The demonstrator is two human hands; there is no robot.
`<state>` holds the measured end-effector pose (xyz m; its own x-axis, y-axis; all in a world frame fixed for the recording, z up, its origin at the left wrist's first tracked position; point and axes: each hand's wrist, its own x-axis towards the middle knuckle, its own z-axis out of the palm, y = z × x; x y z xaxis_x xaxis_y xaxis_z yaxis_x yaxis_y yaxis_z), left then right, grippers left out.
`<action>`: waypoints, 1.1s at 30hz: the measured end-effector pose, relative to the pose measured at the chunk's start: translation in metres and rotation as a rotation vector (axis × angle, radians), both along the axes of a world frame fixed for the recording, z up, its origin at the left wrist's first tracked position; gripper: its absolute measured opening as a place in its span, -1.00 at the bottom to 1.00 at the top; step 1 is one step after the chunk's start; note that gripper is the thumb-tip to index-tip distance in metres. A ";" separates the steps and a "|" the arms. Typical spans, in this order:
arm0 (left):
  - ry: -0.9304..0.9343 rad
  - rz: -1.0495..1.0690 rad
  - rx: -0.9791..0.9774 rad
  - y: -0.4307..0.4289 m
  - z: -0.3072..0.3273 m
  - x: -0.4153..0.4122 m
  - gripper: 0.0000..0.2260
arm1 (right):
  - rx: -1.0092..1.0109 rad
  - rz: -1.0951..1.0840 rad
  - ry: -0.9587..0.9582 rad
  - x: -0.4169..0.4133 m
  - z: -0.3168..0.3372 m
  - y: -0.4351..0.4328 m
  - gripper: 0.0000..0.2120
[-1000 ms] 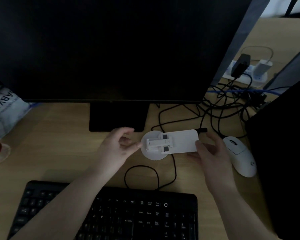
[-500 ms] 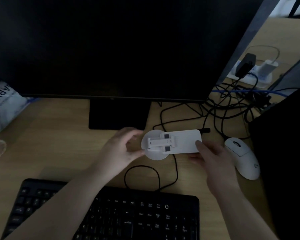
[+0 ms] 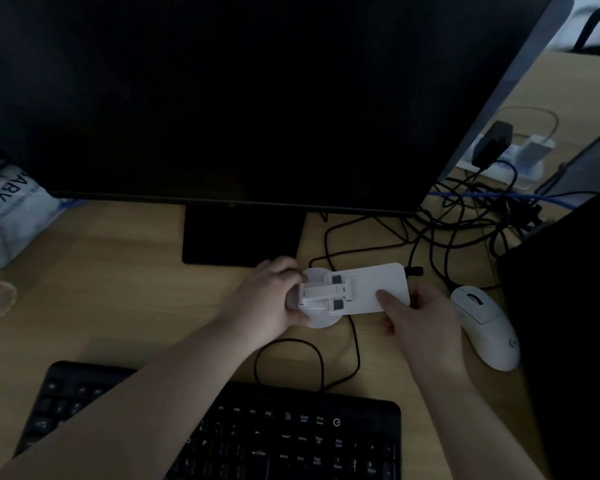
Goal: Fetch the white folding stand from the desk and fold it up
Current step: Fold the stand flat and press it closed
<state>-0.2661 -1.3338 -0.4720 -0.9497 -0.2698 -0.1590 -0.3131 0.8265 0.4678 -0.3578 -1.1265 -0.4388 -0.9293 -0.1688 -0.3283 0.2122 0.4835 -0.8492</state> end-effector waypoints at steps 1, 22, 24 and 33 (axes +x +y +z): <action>-0.003 0.002 0.003 0.000 0.000 -0.001 -0.38 | 0.014 0.010 0.022 0.001 0.003 -0.001 -0.87; 0.107 0.044 0.202 -0.008 -0.013 0.002 -0.45 | -0.325 0.693 -0.063 -0.052 0.043 0.013 -0.68; 0.132 0.045 0.203 -0.008 -0.016 0.003 -0.44 | -0.382 0.661 -0.167 -0.056 0.033 0.018 -0.64; 0.119 0.055 0.268 -0.003 -0.007 -0.002 -0.50 | -0.382 0.735 -0.116 -0.057 -0.009 0.007 -0.65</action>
